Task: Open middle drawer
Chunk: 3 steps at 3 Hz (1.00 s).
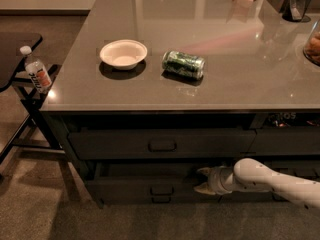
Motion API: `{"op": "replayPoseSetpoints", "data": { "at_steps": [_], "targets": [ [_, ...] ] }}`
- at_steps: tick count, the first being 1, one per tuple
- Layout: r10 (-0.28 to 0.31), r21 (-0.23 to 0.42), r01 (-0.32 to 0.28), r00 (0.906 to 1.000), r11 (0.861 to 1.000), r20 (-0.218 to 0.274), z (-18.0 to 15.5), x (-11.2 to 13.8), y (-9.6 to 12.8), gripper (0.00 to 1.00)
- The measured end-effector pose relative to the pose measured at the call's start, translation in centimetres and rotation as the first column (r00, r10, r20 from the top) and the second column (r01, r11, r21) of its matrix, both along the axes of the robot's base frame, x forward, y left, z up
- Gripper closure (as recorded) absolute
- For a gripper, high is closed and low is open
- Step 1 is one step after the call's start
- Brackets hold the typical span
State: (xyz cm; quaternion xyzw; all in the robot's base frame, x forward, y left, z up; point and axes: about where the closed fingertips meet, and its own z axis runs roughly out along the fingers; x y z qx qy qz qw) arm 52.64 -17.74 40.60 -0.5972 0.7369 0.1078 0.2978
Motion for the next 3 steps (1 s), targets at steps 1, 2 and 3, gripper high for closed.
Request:
{"op": "replayPoseSetpoints", "data": {
  "at_steps": [1, 2, 3],
  "targets": [
    [-0.002, 0.008, 0.002, 1.0000, 1.000, 0.001, -0.2, -1.8, -1.0, 0.86],
    [-0.001, 0.008, 0.001, 1.0000, 1.000, 0.001, 0.2, -1.7, -0.8, 1.00],
    [0.010, 0.016, -0.011, 0.9993, 1.000, 0.037, 0.3, -4.1, -0.6, 1.00]
  ]
}}
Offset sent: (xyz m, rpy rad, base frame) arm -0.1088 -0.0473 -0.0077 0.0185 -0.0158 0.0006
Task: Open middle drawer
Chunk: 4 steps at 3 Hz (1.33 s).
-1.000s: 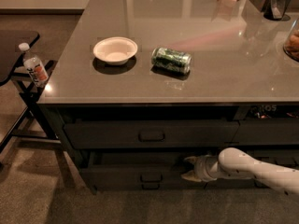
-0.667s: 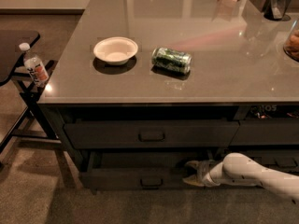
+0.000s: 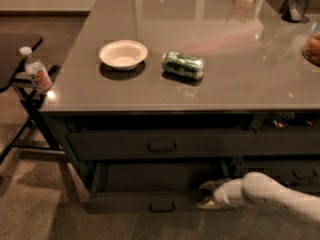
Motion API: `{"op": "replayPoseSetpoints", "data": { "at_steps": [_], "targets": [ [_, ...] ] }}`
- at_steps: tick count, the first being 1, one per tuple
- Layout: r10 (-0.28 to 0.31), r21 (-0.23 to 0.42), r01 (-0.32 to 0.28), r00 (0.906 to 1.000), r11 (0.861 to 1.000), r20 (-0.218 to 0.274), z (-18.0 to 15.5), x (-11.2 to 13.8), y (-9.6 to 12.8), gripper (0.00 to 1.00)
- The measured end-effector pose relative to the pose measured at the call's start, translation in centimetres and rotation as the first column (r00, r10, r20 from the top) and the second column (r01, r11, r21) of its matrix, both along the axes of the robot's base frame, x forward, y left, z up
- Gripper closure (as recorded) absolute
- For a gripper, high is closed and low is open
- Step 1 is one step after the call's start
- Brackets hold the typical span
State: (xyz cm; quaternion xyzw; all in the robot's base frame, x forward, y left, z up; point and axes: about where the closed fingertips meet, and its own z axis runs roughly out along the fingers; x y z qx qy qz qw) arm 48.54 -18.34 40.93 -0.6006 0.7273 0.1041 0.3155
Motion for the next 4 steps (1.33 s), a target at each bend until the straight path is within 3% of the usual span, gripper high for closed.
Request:
{"op": "replayPoseSetpoints", "data": {
  "at_steps": [3, 4],
  "targets": [
    [0.000, 0.000, 0.000, 1.0000, 1.000, 0.000, 0.00, 0.00, 0.01, 0.34],
    [0.000, 0.000, 0.000, 1.0000, 1.000, 0.000, -0.01, 0.00, 0.01, 0.38]
  ]
}}
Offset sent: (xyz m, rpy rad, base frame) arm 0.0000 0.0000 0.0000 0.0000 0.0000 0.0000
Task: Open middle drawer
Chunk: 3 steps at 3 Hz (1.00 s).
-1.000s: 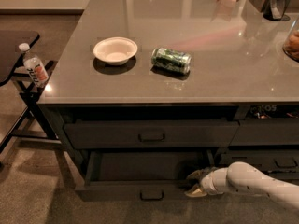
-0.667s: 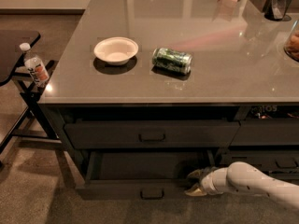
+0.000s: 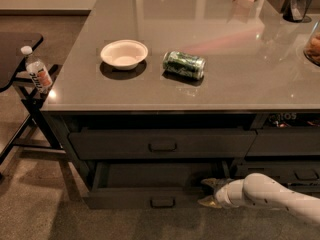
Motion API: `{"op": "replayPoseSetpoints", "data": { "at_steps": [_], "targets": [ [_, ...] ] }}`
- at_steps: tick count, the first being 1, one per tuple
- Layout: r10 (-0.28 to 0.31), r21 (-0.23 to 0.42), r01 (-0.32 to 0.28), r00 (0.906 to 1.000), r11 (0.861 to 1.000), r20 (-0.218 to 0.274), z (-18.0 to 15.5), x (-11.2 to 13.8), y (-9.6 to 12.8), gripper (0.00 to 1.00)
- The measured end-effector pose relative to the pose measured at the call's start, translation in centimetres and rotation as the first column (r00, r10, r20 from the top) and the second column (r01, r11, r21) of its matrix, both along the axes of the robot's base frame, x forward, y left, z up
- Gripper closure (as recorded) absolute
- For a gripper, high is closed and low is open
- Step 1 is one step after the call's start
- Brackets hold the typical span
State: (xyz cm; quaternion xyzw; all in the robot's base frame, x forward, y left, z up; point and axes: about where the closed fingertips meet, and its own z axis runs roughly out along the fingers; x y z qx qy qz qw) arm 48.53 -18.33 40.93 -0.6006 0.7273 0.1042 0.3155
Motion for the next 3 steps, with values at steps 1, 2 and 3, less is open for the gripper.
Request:
{"op": "replayPoseSetpoints", "data": {
  "at_steps": [1, 2, 3],
  "targets": [
    [0.000, 0.000, 0.000, 1.0000, 1.000, 0.000, 0.00, 0.00, 0.00, 0.61],
    [0.000, 0.000, 0.000, 1.0000, 1.000, 0.000, -0.01, -0.01, 0.01, 0.85],
    [0.010, -0.007, -0.010, 0.9999, 1.000, -0.014, -0.23, -0.94, 0.20, 1.00]
  ]
}}
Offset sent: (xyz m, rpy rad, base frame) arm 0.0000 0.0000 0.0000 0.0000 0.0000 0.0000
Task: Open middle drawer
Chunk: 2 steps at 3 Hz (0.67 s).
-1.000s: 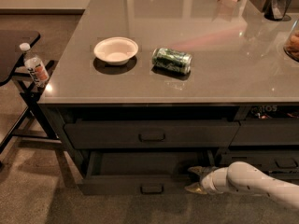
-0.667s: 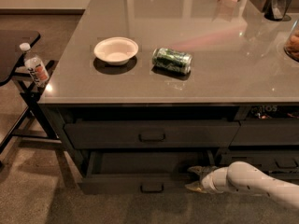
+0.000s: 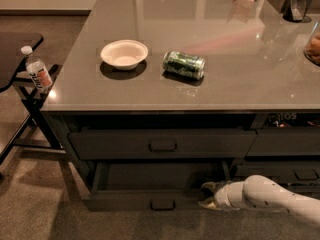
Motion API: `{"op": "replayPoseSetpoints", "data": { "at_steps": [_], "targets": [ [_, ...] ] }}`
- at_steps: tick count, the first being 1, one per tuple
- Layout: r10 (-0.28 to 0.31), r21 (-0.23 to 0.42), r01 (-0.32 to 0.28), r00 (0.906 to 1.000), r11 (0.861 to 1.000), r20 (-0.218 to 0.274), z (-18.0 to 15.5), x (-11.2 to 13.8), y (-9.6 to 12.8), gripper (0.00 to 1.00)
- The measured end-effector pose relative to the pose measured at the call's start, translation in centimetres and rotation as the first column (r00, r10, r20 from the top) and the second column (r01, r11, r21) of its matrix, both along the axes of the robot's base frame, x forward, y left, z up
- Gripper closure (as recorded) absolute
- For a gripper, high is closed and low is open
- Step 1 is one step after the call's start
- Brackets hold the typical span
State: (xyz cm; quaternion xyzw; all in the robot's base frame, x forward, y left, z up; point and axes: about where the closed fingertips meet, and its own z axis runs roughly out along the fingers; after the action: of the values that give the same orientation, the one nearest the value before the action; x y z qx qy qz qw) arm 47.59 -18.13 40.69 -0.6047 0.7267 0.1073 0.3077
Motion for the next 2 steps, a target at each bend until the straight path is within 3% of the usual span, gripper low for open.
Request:
{"op": "replayPoseSetpoints", "data": {
  "at_steps": [2],
  "targets": [
    [-0.022, 0.006, 0.022, 0.9997, 1.000, 0.013, 1.04, -0.14, -0.05, 1.00]
  ]
}}
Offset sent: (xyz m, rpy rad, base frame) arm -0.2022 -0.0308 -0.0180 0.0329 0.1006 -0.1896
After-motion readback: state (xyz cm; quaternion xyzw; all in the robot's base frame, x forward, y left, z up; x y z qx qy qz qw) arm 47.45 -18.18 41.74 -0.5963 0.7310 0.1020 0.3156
